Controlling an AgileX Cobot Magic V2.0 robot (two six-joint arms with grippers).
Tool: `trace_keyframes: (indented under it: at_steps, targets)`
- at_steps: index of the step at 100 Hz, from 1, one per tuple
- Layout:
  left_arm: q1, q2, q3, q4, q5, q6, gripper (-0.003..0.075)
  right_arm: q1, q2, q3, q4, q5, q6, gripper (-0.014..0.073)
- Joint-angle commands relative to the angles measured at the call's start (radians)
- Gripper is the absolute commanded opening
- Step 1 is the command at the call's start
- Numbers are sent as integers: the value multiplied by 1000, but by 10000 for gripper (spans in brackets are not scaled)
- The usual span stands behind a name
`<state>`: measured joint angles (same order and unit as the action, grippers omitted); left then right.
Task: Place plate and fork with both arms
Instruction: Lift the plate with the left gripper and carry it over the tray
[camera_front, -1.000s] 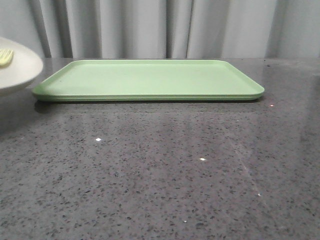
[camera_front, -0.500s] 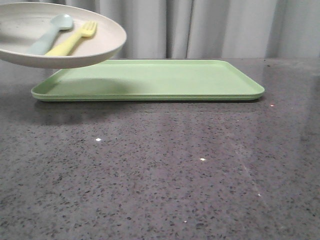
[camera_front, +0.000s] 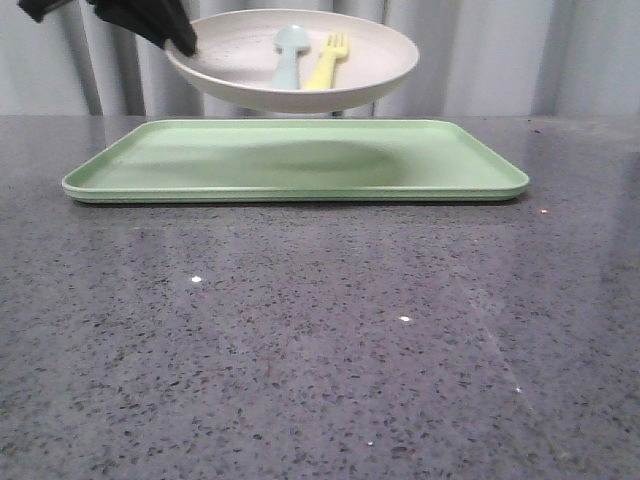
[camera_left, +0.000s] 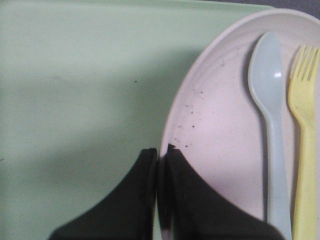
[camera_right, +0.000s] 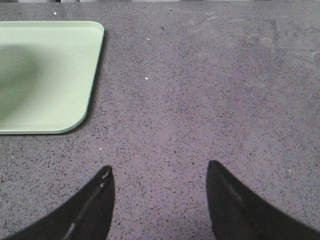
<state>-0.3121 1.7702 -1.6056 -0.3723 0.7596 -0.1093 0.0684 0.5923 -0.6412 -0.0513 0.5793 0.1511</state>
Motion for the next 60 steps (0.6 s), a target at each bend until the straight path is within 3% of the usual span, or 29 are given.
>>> trace_keyframes:
  at_steps: [1,60]
  targets:
    - [-31,-3,-78,-35,-77,-35,-21,-2,10,-35,-4,-71,-4,425]
    - [-42,122,-141,-22,-99,-80,-21,-2,10,-35,-4,-70,-4,425]
